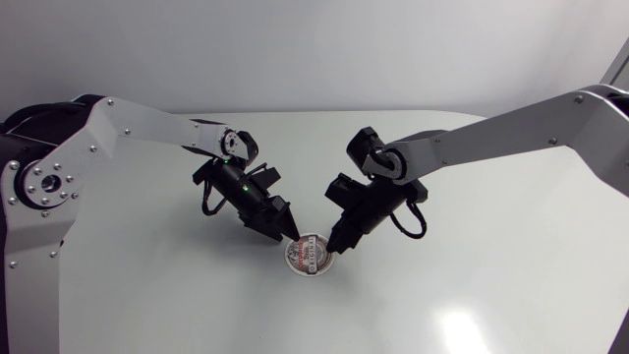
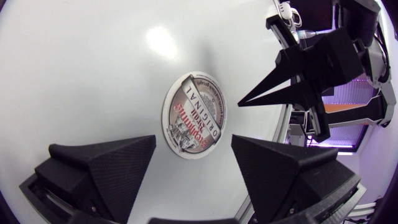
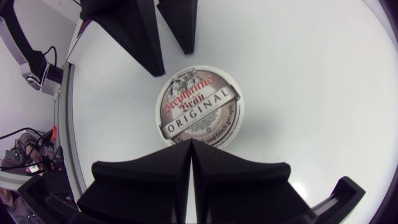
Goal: Turn the coaster over.
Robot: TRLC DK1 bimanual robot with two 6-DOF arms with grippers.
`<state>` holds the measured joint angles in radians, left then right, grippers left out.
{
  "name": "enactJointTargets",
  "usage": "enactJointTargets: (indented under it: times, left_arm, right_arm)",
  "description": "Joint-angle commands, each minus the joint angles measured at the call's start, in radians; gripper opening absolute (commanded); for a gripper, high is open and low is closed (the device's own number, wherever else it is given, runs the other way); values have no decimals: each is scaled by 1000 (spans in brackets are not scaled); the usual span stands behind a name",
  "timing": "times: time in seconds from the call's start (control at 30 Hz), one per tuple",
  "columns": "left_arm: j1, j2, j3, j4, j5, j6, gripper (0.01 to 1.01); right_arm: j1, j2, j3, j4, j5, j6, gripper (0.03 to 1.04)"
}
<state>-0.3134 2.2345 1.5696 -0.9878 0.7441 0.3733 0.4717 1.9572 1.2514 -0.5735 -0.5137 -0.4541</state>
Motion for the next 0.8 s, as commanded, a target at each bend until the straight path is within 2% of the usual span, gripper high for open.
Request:
enactJointTargets:
  times: [0.0,0.23,0.77]
  left_arm:
    - [11,-30,-39,3,-3,7,854]
    - [8,-82,-86,37,-34,-7,907]
    - [13,-70,-115,72,-140,-66,910]
  right_arm:
    - [-10,32,-37,-3,-2,-31,46]
    - [18,94,-30,8,0,-35,46]
    - [84,189,56,-8,0,-1,46]
